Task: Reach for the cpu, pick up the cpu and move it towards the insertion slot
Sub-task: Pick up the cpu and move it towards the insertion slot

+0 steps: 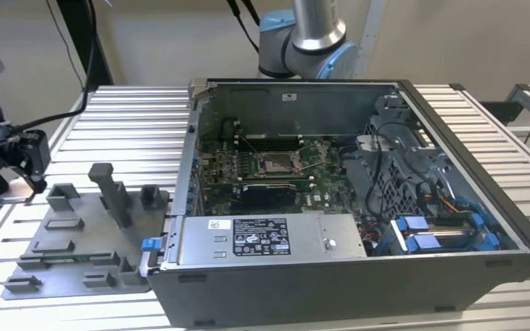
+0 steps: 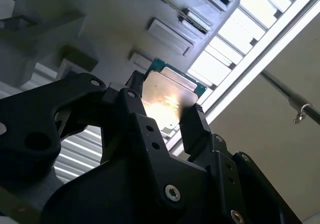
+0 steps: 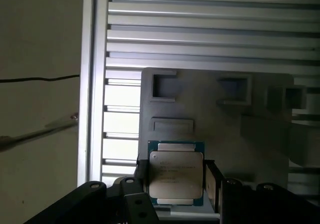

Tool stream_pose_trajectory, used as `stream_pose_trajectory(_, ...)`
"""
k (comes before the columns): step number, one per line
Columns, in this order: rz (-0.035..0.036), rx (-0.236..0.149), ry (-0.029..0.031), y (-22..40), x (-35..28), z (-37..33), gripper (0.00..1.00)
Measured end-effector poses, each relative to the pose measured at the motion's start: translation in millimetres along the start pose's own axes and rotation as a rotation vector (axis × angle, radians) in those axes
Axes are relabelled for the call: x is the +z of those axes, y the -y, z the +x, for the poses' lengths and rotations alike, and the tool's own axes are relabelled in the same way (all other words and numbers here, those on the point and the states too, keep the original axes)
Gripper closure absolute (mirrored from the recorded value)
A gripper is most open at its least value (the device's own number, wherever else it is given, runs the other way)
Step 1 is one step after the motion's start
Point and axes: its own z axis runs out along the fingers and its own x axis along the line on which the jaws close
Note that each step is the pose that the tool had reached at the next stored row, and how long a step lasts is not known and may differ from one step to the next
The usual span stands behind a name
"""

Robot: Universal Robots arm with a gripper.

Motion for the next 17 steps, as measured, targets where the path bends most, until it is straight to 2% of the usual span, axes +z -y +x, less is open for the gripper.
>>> stream_pose_trajectory(13,0.0001,0.000,-0.0001,-0.2,-5.6,0.0,1.00)
stream_pose_trajectory(17,0.0000,0.000,0.0000,-0.4,-9.7,0.0,1.00)
